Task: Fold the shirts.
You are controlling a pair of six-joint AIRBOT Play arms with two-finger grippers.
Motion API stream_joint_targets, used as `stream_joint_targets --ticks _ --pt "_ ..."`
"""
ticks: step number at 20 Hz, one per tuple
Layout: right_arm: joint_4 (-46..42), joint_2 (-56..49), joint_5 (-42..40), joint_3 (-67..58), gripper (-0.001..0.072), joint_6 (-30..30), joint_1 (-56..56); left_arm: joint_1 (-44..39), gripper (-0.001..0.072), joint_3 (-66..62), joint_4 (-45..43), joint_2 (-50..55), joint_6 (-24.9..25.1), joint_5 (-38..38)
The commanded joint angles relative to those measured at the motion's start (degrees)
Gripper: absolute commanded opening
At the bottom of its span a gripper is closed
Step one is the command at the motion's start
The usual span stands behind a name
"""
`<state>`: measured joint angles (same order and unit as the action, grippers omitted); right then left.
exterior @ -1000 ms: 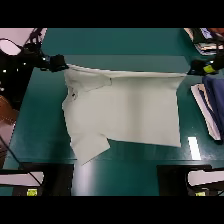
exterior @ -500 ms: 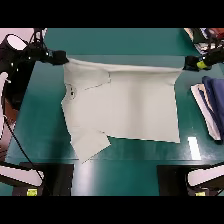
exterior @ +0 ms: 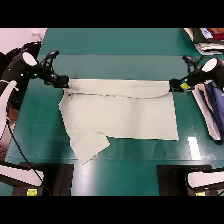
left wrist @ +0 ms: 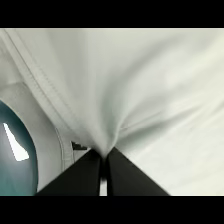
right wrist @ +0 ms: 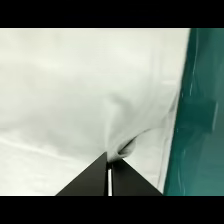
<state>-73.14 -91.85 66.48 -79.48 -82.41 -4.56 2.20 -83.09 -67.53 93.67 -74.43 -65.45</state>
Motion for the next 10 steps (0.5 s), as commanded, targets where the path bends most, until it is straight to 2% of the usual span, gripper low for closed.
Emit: stream_joint_targets --ticks 1,2,3,4,7,10 --pt "0.17 0.39 -0.90 3.10 0.0020 -0.07 -1.40 -0.02 0.0144 2.62 -1.51 -0.04 -2.89 -0.55" --pt "0.13 0.48 -0.35 2.71 0.0025 -0.04 -1.38 0.00 0.0412 2.60 -1.51 -0.17 -3.87 -1.22" --pt "0.11 0.48 0.63 1.84 0.0134 -0.04 -1.22 0.31 0.0489 2.60 -1.46 -0.46 -4.39 -2.67" --pt "0.13 0.55 2.84 0.37 0.0290 -0.07 -0.70 0.90 0.0490 2.58 -1.38 -1.09 -5.16 -4.26" --pt "0.09 3.93 9.03 -1.79 0.0297 -0.02 1.84 4.81 0.0490 2.69 -1.49 -5.95 -5.07 -10.43" --pt "0.11 11.78 8.96 2.73 0.0296 0.00 4.61 8.02 0.0489 6.84 -1.55 -14.58 -5.07 -13.79"
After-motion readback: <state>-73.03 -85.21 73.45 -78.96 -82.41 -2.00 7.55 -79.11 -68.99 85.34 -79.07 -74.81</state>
